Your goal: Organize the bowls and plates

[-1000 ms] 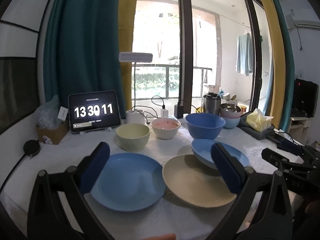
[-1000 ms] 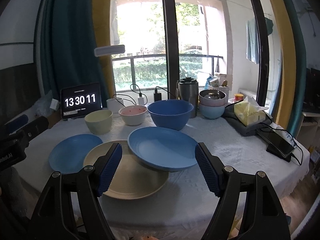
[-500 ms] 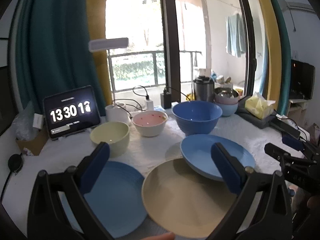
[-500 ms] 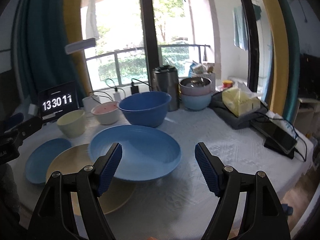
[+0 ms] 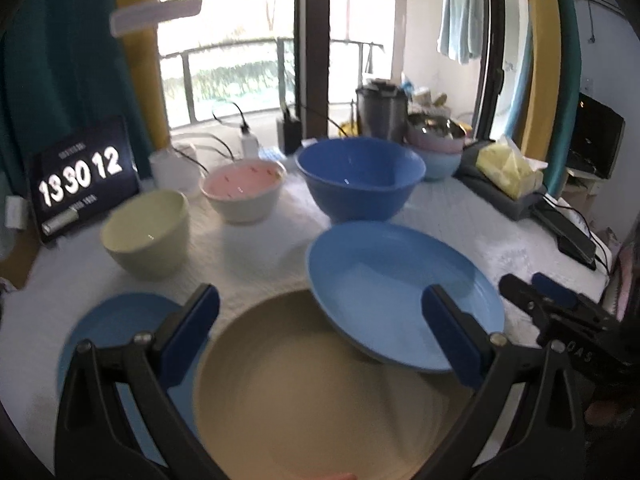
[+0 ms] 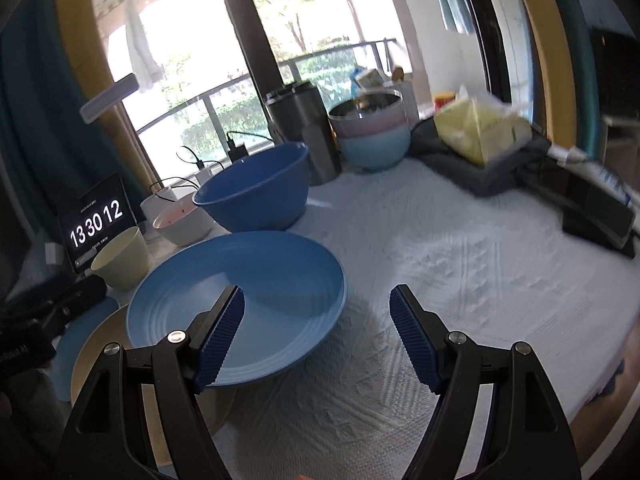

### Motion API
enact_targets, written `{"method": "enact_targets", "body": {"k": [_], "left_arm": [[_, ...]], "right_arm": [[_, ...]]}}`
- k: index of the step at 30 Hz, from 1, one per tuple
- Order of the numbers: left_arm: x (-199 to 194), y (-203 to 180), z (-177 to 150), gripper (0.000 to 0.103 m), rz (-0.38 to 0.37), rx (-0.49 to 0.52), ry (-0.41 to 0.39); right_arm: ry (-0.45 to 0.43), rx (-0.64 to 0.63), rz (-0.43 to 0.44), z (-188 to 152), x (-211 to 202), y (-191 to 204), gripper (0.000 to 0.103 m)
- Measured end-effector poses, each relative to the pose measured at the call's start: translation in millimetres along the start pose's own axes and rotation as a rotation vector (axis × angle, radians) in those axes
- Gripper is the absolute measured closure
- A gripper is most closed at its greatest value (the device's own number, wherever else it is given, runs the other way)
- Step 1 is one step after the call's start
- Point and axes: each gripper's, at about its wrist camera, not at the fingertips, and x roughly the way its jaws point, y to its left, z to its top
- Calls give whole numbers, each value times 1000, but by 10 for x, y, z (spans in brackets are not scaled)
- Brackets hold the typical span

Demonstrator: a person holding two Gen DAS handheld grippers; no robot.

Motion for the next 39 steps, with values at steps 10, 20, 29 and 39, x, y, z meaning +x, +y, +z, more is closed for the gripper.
{"method": "enact_targets", "body": {"k": [10, 20, 29, 39], "left_arm": [[281, -160, -37, 4, -6, 12, 87], [483, -244, -123, 41, -30, -2, 182], [475, -322, -174, 47, -50, 13, 181], [344, -241, -217, 50, -66, 6, 161]], "right_arm": [[100, 119, 60, -103, 257, -190, 25], [132, 76, 97, -127, 340, -125, 25], [154, 12, 50, -140, 380, -52, 55], [133, 23, 32, -192, 283, -32, 63]]}}
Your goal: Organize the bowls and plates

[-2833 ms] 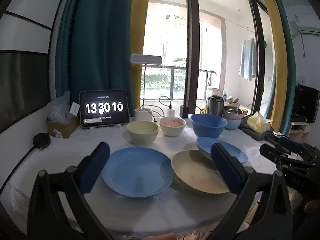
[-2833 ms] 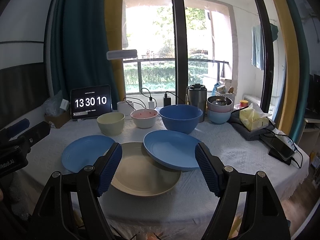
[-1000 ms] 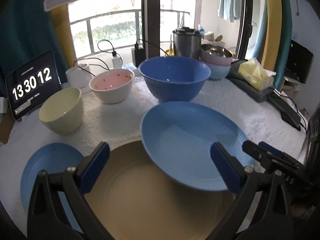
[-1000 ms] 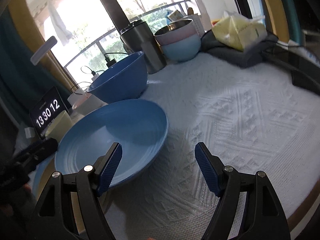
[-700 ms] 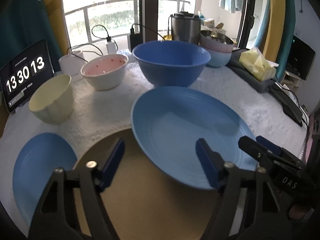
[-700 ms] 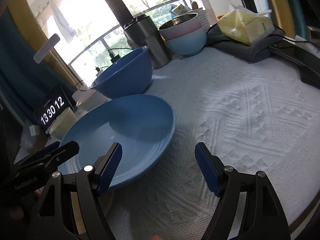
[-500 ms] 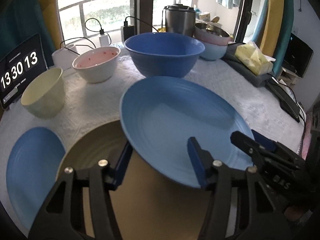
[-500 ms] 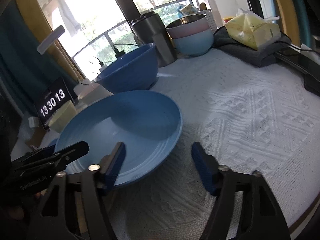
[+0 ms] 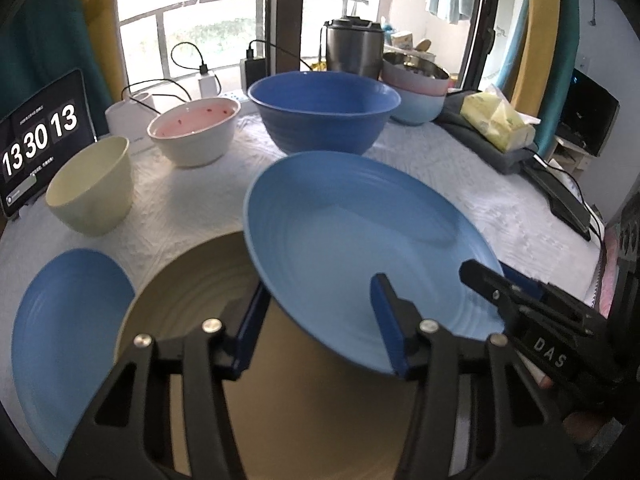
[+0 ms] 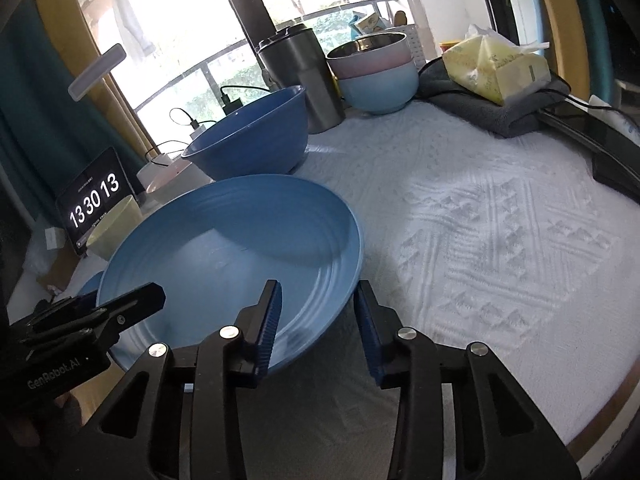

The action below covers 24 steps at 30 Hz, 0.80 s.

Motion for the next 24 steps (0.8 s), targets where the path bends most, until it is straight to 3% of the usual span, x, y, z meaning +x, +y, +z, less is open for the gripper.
{"method": "enact_targets", "body": {"k": [12, 24], "left_arm": [[-382, 201, -98, 50, 1, -4, -87], [-726, 428, -343, 50, 72, 11, -150]], "right_arm": [[-65, -59, 5, -9, -307, 327, 63], [-45, -123, 24, -150, -398, 738, 63]]}}
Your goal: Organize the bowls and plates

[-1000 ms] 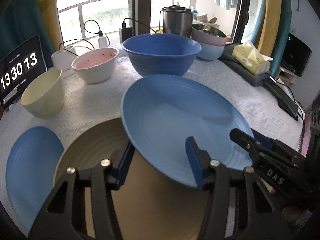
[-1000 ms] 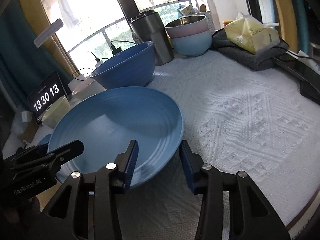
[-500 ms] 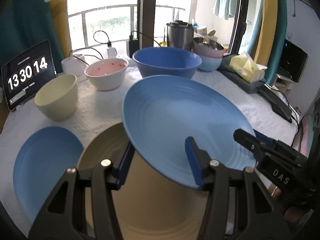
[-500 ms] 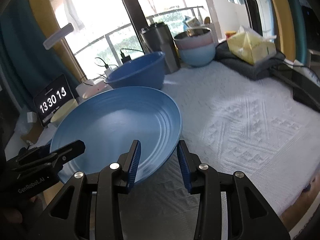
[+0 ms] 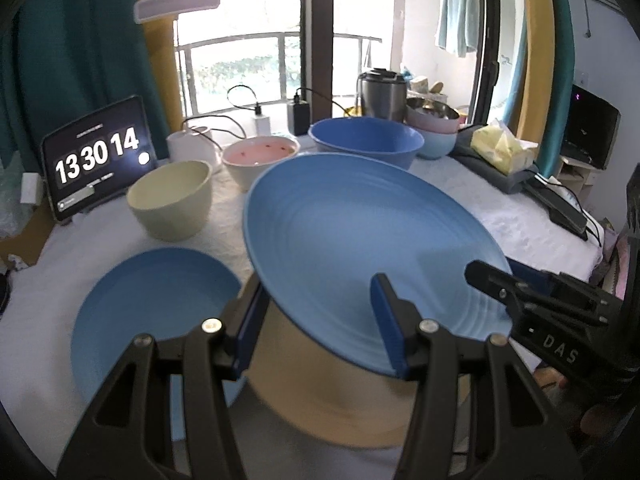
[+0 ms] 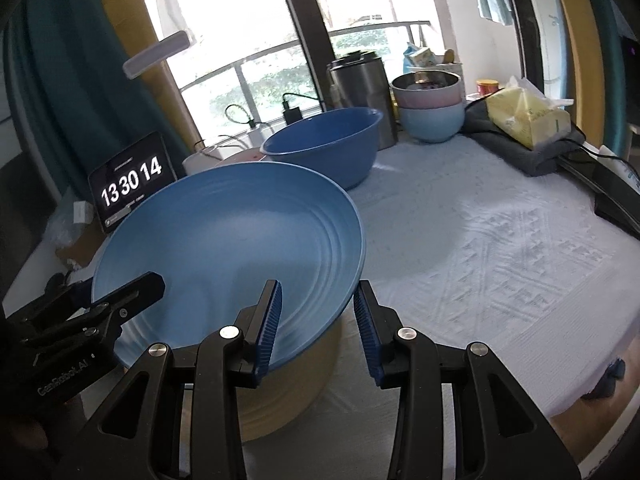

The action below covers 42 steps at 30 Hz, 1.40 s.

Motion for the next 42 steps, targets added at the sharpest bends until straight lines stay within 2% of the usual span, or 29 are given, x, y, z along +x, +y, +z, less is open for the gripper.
{"method": "enact_targets", "body": {"k": [15, 23, 36, 42], "left_arm": [[-5, 177, -297, 48, 31, 8, 76], [131, 57, -425, 47, -15, 45, 146], [237, -65, -510, 35, -7, 71, 178], [267, -93, -512, 33, -38, 63, 192]], "right_arm": [[66, -53, 3, -159, 53, 278, 63], [92, -19, -31, -190, 116, 167, 63], [100, 20, -26, -203, 126, 72, 63], [86, 43, -50, -180, 106, 21, 63]]}}
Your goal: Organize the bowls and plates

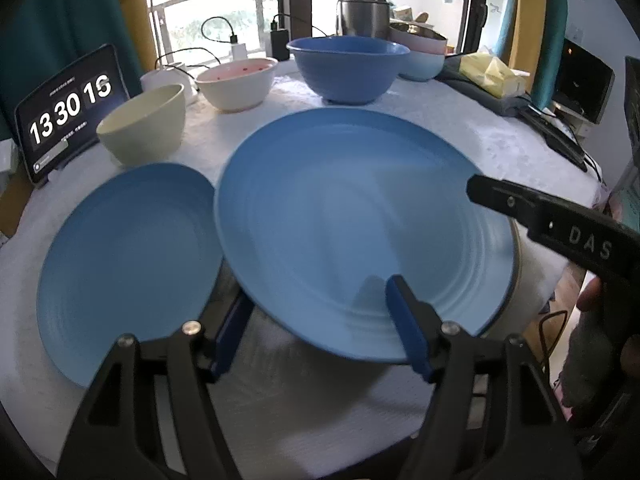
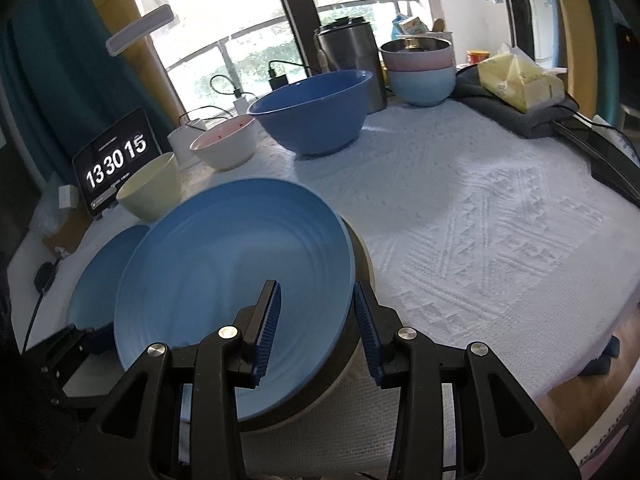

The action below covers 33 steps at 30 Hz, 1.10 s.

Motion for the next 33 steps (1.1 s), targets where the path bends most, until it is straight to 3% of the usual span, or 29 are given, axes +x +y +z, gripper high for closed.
{"method": "enact_targets", "body": {"k": [5, 15, 25, 33], "left_arm": [[-9, 1, 7, 31, -17, 8, -3], [-251, 184, -14, 31, 20, -22, -71], [-490, 548, -23, 31, 71, -111, -173], [-570, 768, -70, 31, 102, -165, -203]], "right_arm": [[-35, 14, -22, 35, -60, -39, 63], [-44, -12, -19, 64, -70, 48, 62], [-59, -58, -20, 96, -112, 224, 62], [-65, -110, 1, 142, -118, 450, 62]]}}
